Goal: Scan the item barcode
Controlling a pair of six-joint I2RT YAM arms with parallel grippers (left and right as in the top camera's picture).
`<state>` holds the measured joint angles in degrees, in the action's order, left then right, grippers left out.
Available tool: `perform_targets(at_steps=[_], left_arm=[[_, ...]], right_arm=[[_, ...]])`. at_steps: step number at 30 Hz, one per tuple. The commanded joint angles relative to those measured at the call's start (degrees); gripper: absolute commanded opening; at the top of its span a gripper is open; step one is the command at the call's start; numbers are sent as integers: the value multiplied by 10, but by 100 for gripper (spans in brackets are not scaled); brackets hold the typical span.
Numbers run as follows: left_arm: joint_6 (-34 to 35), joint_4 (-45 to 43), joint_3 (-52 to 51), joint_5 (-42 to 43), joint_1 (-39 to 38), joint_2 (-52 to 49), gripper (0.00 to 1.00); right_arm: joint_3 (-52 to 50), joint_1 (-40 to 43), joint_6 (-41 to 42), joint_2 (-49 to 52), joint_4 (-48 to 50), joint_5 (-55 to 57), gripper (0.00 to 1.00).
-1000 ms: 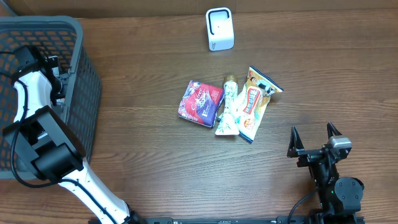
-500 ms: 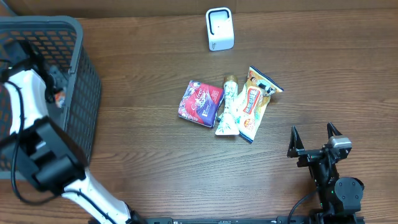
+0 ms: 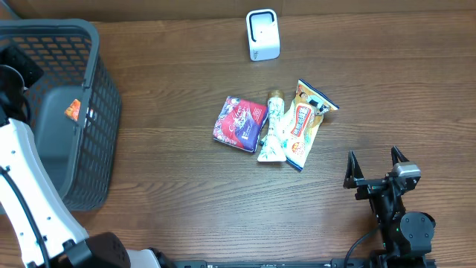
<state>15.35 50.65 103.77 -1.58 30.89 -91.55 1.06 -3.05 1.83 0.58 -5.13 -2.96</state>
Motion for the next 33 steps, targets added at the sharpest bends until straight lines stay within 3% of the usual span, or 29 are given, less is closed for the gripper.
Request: perform_targets(at_steps=[1,11,21,26,33], left_arm=[[10,5,-5,-11,3,-65,63],[10,1,-5,-2,3,-212,71],[10,-17,-5,13,1,-315,61],[10,-17,-5,29,-2,-347,60],[10,-14,-5,29,-2,-371,51]], right_arm=[[-6,-2,-2,-4,5,3,100],[-6,-2,-2,-4,5,3,100],[-6,-2,-2,-4,5,3,100],[-6,-2,-2,-4,5,3,100],[-6,-2,-2,-4,5,3,100]])
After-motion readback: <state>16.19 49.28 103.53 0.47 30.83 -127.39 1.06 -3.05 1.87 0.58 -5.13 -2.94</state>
